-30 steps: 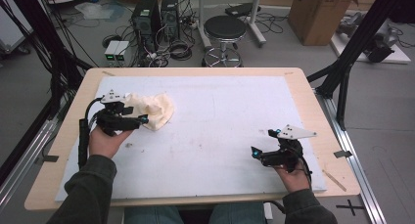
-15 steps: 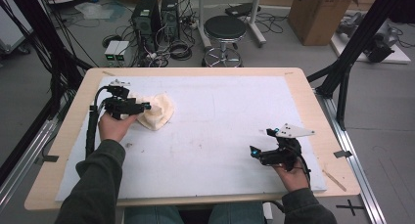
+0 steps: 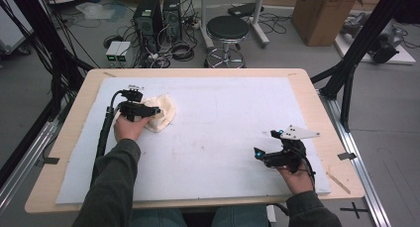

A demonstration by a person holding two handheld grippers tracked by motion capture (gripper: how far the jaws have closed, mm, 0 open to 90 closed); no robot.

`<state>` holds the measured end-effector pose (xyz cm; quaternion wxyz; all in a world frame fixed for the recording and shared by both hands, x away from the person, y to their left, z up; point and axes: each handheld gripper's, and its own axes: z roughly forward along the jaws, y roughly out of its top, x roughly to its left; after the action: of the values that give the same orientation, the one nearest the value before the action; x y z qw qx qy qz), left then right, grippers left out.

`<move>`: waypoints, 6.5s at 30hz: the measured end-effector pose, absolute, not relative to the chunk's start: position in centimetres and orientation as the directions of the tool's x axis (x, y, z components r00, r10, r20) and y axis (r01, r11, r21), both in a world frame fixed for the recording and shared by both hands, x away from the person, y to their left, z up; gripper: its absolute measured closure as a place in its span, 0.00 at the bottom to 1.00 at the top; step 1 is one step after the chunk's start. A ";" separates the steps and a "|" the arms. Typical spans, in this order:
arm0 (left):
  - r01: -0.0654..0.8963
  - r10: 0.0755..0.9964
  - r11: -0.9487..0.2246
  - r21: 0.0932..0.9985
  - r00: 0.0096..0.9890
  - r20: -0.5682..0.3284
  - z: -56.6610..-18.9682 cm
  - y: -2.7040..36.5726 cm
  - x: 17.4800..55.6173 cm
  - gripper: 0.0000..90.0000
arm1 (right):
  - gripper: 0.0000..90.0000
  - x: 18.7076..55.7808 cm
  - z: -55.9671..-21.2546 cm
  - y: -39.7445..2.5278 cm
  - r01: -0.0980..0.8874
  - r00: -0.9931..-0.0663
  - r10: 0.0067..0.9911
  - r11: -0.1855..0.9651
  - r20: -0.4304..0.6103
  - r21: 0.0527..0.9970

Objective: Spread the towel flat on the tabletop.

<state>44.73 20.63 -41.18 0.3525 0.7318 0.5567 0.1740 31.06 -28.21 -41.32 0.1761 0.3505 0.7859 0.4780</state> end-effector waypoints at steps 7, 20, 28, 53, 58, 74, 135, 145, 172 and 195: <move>0.712 0.950 -0.151 0.686 0.295 -0.098 -42.3 20.2 45.1 0.61 | 0.05 31.0 -41.3 -28.4 0.383 -0.689 0.722 0.294 0.059 0.876; 0.693 0.957 -0.141 0.707 0.279 -0.083 -42.7 20.4 44.7 0.86 | 0.05 31.0 -41.4 -28.4 0.384 -0.694 0.718 0.300 0.059 0.873; 0.679 0.951 -0.137 0.721 0.294 -0.097 -42.1 20.6 44.4 0.89 | 0.05 31.0 -41.4 -28.3 0.381 -0.699 0.713 0.304 0.056 0.873; 0.622 0.909 -0.080 0.779 0.365 -0.199 -38.7 20.3 41.9 0.89 | 0.05 30.6 -41.1 -28.3 0.377 -0.694 0.717 0.297 0.055 0.878; 0.614 0.895 -0.066 0.787 0.384 -0.225 -38.0 19.9 41.1 0.89 | 0.05 30.7 -41.1 -28.4 0.374 -0.695 0.717 0.294 0.056 0.879; 0.566 0.840 -0.065 0.822 0.476 -0.261 -35.5 18.0 38.3 0.89 | 0.05 30.6 -40.9 -28.3 0.368 -0.700 0.712 0.299 0.051 0.880; 0.585 0.797 -0.280 0.761 0.583 -0.155 -40.4 8.1 33.9 0.80 | 0.05 30.1 -40.9 -28.2 0.365 -0.710 0.702 0.305 0.051 0.880; 0.603 0.791 -0.292 0.742 0.588 -0.167 -41.8 8.2 34.3 0.58 | 0.05 30.2 -41.1 -28.1 0.370 -0.715 0.698 0.317 0.049 0.873; 0.518 0.749 -0.296 0.802 0.647 -0.141 -40.1 15.0 30.7 0.39 | 0.06 30.8 -39.5 -25.1 0.345 -0.773 0.634 0.372 0.036 0.861; 0.536 0.750 -0.233 0.811 0.630 -0.201 -38.4 17.0 38.7 0.51 | 0.18 36.6 -36.4 -22.3 0.382 -0.766 0.637 0.348 0.083 0.856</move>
<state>38.70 17.00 -38.36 0.4606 0.7765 0.4141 0.1160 36.61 -22.28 -36.37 0.1339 0.3144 0.8099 0.4767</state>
